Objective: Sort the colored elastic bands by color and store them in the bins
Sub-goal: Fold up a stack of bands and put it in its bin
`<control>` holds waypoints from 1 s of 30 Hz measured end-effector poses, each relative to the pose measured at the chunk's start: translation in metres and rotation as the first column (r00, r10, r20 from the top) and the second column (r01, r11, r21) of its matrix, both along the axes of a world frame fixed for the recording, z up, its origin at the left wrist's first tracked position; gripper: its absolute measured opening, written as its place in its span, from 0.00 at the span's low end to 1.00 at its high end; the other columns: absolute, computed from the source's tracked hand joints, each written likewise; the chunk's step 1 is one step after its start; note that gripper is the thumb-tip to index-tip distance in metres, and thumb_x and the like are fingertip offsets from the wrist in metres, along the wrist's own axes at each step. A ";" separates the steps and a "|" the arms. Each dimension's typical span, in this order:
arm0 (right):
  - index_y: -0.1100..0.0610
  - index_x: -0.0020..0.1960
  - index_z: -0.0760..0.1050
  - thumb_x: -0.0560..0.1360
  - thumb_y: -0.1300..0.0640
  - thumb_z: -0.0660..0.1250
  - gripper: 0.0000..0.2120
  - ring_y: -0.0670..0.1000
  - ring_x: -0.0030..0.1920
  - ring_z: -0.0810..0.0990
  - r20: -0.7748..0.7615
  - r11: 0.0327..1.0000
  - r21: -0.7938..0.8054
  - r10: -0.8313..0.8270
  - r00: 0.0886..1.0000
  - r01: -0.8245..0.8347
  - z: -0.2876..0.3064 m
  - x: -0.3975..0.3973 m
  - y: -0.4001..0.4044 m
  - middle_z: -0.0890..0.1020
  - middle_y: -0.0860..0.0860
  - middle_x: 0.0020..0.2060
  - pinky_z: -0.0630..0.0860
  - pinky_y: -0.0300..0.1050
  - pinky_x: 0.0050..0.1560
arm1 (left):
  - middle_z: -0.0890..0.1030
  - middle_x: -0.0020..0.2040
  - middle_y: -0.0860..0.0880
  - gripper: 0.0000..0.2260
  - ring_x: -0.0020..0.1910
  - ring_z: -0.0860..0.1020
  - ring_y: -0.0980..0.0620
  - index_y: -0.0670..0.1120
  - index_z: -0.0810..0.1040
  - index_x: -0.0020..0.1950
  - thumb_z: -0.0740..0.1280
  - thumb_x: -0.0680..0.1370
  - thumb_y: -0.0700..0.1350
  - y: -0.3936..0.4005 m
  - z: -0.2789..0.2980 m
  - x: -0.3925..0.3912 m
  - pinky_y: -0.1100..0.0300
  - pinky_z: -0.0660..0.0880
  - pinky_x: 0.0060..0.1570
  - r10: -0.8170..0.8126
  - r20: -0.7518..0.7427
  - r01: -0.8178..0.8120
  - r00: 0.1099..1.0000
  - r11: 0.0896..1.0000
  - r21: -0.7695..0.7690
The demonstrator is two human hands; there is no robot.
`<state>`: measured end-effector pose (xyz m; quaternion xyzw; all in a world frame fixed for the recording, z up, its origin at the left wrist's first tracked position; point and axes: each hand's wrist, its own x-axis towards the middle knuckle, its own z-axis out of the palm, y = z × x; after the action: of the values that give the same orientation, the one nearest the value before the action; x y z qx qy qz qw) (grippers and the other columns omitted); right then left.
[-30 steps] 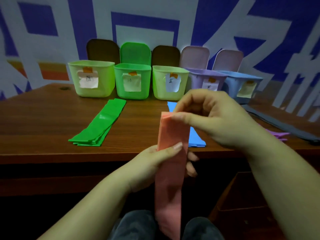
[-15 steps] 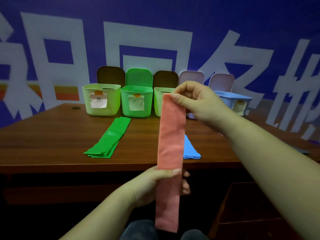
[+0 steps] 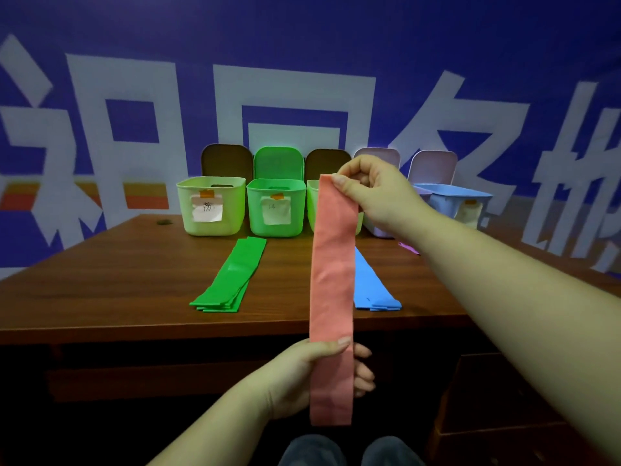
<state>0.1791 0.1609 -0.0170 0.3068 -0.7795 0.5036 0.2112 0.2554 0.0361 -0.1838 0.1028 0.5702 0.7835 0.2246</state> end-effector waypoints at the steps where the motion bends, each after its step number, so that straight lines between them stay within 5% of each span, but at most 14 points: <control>1: 0.53 0.45 0.73 0.77 0.56 0.66 0.03 0.45 0.41 0.74 -0.009 1.000 0.011 -0.021 1.000 0.021 -0.001 -0.002 -0.001 0.76 0.47 0.37 0.73 0.37 0.43 | 0.82 0.38 0.39 0.13 0.37 0.82 0.44 0.37 0.80 0.44 0.66 0.68 0.45 -0.002 -0.002 -0.001 0.54 0.79 0.44 0.021 0.017 -0.021 1.000 1.000 -0.005; 4: 0.54 0.47 0.73 0.77 0.55 0.66 0.03 0.45 0.41 0.74 -0.026 0.998 0.040 -0.056 0.998 0.057 -0.005 -0.011 -0.006 0.76 0.47 0.37 0.73 0.36 0.42 | 0.82 0.38 0.38 0.08 0.37 0.83 0.44 0.38 0.84 0.37 0.69 0.69 0.42 -0.005 -0.006 -0.005 0.54 0.79 0.45 0.074 0.023 -0.074 0.997 0.997 -0.035; 8: 0.52 0.45 0.72 0.76 0.56 0.66 0.03 0.46 0.43 0.75 -0.008 0.996 0.053 -0.067 0.998 0.067 -0.013 -0.032 -0.016 0.76 0.46 0.38 0.73 0.37 0.42 | 0.81 0.33 0.39 0.13 0.33 0.81 0.45 0.39 0.84 0.35 0.63 0.69 0.45 -0.007 -0.013 -0.010 0.55 0.79 0.40 0.139 0.076 -0.139 0.987 0.990 -0.004; 16: 0.49 0.39 0.70 0.76 0.57 0.67 0.09 0.51 0.44 0.75 0.092 0.992 0.033 -0.122 0.988 0.119 -0.034 -0.106 -0.034 0.75 0.47 0.36 0.76 0.52 0.50 | 0.82 0.34 0.42 0.16 0.32 0.82 0.48 0.40 0.85 0.37 0.61 0.76 0.45 -0.019 -0.002 -0.036 0.56 0.79 0.39 0.126 0.244 -0.141 0.962 0.989 0.044; 24: 0.50 0.38 0.69 0.76 0.58 0.67 0.11 0.43 0.34 0.69 0.112 0.982 0.081 -0.177 0.978 0.168 -0.055 -0.159 -0.053 0.71 0.45 0.32 0.68 0.39 0.37 | 0.84 0.47 0.41 0.17 0.41 0.84 0.47 0.39 0.85 0.45 0.61 0.74 0.49 -0.027 -0.011 -0.054 0.54 0.78 0.47 0.067 0.399 -0.098 0.915 0.994 0.057; 30: 0.55 0.47 0.71 0.77 0.56 0.66 0.04 0.41 0.34 0.66 0.118 0.969 0.156 -0.213 0.970 0.194 -0.074 -0.168 -0.051 0.69 0.44 0.33 0.66 0.36 0.36 | 0.84 0.49 0.40 0.18 0.42 0.84 0.47 0.39 0.84 0.46 0.60 0.76 0.50 -0.026 -0.013 -0.054 0.54 0.76 0.50 0.101 0.386 -0.127 0.917 0.991 0.040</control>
<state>0.0115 0.1104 -0.0907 0.2050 -0.8535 0.4412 0.1864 0.2016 0.0102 -0.1966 -0.0784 0.4948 0.8181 0.2822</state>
